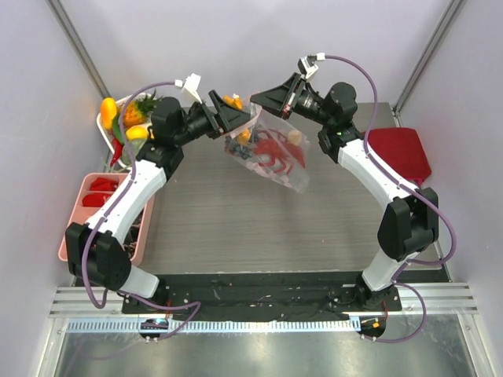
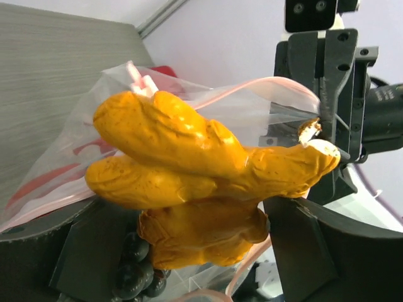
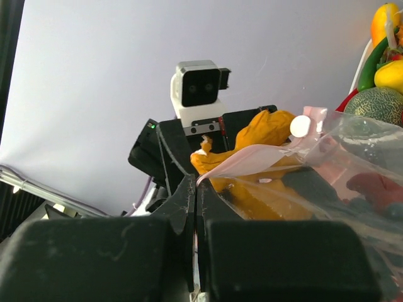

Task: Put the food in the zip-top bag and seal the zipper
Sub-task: Place the fake vegetable in the zipper food storage bag.

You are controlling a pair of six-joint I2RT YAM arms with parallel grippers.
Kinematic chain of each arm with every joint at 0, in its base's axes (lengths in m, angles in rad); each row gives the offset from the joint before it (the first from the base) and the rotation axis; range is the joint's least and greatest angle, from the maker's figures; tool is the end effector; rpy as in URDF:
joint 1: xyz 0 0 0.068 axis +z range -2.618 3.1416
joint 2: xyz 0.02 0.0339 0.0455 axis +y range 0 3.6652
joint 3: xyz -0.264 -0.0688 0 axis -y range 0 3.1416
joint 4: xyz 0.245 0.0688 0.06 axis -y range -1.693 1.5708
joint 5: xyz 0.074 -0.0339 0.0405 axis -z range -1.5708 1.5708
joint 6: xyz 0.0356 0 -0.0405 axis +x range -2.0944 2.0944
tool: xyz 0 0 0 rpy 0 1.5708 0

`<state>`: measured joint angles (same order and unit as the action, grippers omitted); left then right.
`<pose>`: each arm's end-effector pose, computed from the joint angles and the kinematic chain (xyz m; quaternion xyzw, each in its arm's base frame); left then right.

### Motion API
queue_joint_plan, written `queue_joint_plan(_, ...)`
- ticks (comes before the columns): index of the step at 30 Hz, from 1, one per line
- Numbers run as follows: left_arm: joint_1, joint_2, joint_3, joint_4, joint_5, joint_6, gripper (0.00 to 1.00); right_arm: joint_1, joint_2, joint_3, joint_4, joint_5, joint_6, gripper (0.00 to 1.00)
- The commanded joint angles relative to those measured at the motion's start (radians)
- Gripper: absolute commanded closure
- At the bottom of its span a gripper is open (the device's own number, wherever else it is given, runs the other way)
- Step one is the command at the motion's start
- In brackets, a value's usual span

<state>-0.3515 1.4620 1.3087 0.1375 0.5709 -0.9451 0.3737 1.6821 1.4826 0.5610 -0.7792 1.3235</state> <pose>0.3188 -0.1374 0.3962 -0.0111 0.7117 -0.5664 0.4154 0.3579 0.1672 0.4213 -0.0374 0.6106 0.7138 0.3411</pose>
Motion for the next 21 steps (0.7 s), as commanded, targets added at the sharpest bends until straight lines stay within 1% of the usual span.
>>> queue_joint_plan(1, -0.001, 0.017, 0.179, -0.392, 0.060, 0.355, 0.11, 0.002, -0.051, 0.035, 0.135, 0.005, 0.006, 0.99)
queue_joint_plan(2, 0.000, 0.026, 0.207, -0.445, 0.063, 0.392, 0.10, 0.002, -0.050, 0.035, 0.135, 0.003, 0.006, 0.99)
queue_joint_plan(3, 0.000, 0.032, 0.248, -0.487, 0.060, 0.434, 0.06, 0.002, -0.051, 0.035, 0.137, 0.003, 0.005, 0.99)
queue_joint_plan(4, -0.001, 0.035, 0.262, -0.550, 0.057, 0.459, 0.05, 0.001, -0.050, 0.036, 0.139, -0.002, 0.003, 0.99)
queue_joint_plan(5, 0.000, 0.041, 0.277, -0.579, 0.040, 0.526, 0.04, 0.001, -0.048, 0.038, 0.140, -0.005, 0.002, 0.99)
queue_joint_plan(7, 0.000, 0.047, 0.316, -0.643, 0.026, 0.606, 0.04, 0.001, -0.047, 0.036, 0.143, -0.009, 0.003, 0.99)
queue_joint_plan(10, 0.000, 0.052, 0.363, -0.685, -0.006, 0.669, 0.05, 0.002, -0.044, 0.030, 0.157, -0.018, 0.005, 0.99)
queue_joint_plan(11, 0.008, 0.041, 0.356, -0.665, 0.033, 0.671, 0.09, 0.002, -0.041, 0.027, 0.157, -0.020, 0.006, 0.99)
queue_joint_plan(12, 0.012, 0.028, 0.342, -0.635, 0.053, 0.661, 0.11, 0.004, -0.041, 0.027, 0.158, -0.022, 0.008, 0.99)
queue_joint_plan(13, 0.013, 0.015, 0.304, -0.553, 0.063, 0.652, 0.12, 0.005, -0.038, 0.024, 0.165, -0.025, 0.009, 0.99)
queue_joint_plan(15, 0.014, -0.032, 0.261, -0.456, 0.086, 0.635, 0.12, 0.008, -0.035, 0.024, 0.165, -0.028, 0.011, 0.99)
queue_joint_plan(16, 0.016, -0.046, 0.210, -0.400, 0.095, 0.625, 0.11, 0.008, -0.035, 0.021, 0.169, -0.031, 0.011, 0.99)
queue_joint_plan(17, 0.019, -0.061, 0.184, -0.272, 0.113, 0.597, 0.15, 0.010, -0.036, 0.019, 0.172, -0.032, 0.014, 0.99)
queue_joint_plan(18, 0.019, -0.077, 0.160, -0.222, 0.156, 0.588, 0.19, 0.011, -0.038, 0.016, 0.175, -0.034, 0.017, 0.99)
queue_joint_plan(19, 0.019, -0.080, 0.123, -0.173, 0.173, 0.576, 0.26, 0.014, -0.038, 0.012, 0.178, -0.038, 0.020, 0.99)
queue_joint_plan(20, 0.020, -0.077, 0.110, -0.089, 0.184, 0.560, 0.35, 0.017, -0.039, 0.010, 0.181, -0.041, 0.022, 0.99)
queue_joint_plan(21, 0.022, -0.072, 0.100, -0.057, 0.196, 0.528, 0.37, 0.018, -0.041, 0.008, 0.183, -0.043, 0.023, 0.99)
